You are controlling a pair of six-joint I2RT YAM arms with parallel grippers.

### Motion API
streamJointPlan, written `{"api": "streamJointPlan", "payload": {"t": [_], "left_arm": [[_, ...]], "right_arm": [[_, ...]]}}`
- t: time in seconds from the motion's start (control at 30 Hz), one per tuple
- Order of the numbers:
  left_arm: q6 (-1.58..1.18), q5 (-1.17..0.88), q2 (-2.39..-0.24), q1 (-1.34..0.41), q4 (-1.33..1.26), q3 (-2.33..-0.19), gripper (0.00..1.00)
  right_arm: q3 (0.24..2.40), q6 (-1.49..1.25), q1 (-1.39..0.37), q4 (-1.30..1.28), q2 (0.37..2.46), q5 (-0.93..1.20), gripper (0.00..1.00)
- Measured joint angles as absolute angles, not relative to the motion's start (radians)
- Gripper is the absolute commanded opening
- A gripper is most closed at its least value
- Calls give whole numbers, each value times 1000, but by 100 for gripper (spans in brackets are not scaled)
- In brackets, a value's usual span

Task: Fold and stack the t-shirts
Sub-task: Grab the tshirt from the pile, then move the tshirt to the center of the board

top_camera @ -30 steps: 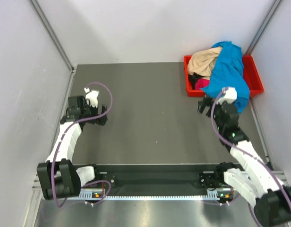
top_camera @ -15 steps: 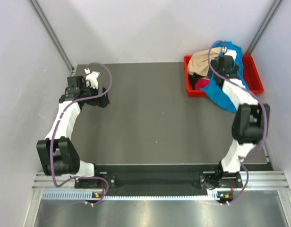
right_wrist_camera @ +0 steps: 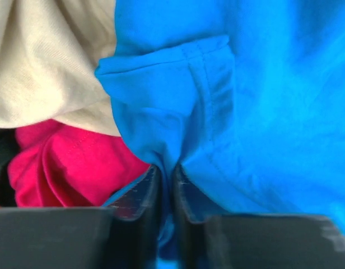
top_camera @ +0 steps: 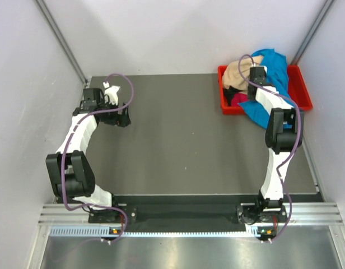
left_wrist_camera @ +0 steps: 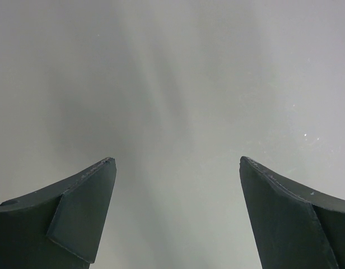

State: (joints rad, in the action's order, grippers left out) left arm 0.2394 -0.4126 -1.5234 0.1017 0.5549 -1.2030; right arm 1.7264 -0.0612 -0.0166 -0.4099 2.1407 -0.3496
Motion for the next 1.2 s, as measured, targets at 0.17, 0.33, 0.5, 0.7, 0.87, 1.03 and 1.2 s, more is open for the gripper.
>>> {"api": "streamJointPlan", "payload": {"t": [0.17,0.33,0.5,0.7,0.87,1.03,1.2], "left_arm": [[242,-428,-1523,102,555,-1210,96],[244,-432,-1523,102,560,-1210,96],[253,-438,-1516,102,574,-1210,96],[258,-453,-1484,101,585,-1210,97],[258,-457,-1451,101,586,-1210,97],[257,-453,-1409,99,586,-1210,98],[258,-419,-1375,99,586,-1210,98]], "right_arm": [[1728,-52,-17,-422,2120,-367,0],[1726,-33,-17,-442,2018,-406,0],[1721,8,-17,-453,1829,-444,0],[1721,59,-26,-443,1558,-436,0],[1724,87,-60,-421,1341,-318,0],[1730,19,-123,-371,1186,-64,0],[1730,-69,-369,-287,1170,111,0]]}}
